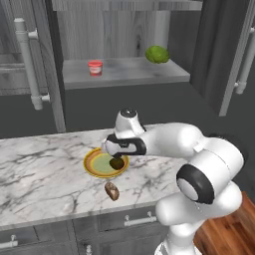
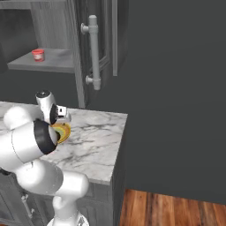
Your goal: Pick the avocado and bread from the counter and place them on the plate. Then pick the jam from the cabinet and place it next to the plate. Lastly close the cabinet door.
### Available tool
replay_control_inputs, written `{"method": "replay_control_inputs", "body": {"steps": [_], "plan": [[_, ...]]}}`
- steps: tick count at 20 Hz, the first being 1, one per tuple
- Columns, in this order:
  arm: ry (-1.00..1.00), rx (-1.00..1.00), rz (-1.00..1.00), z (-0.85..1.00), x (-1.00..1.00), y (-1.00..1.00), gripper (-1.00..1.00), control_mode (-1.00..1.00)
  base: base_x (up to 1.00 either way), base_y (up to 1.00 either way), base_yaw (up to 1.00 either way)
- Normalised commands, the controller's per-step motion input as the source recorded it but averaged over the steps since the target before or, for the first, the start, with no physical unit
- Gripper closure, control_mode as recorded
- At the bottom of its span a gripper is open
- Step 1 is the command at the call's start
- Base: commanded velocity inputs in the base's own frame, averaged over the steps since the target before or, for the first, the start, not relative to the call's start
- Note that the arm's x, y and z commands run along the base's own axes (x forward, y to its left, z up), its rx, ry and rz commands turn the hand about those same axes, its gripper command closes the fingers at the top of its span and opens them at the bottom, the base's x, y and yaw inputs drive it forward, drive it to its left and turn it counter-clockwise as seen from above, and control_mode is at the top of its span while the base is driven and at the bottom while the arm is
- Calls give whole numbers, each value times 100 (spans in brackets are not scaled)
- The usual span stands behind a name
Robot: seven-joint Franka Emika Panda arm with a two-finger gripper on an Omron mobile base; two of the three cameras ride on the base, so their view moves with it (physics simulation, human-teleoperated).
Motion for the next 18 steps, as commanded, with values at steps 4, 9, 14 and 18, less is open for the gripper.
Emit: {"method": "replay_control_inputs", "body": {"steps": [4, 9, 14, 18], "plan": [[0, 0, 0, 20, -53, 0, -100, -100, 0, 0, 0], [0, 1, 0, 3, -87, 0, -100, -100, 0, 0, 0], [-1, 5, 0, -3, -92, 0, -100, -100, 0, 0, 0], [-4, 10, 0, -11, -92, 0, -100, -100, 0, 0, 0]]}}
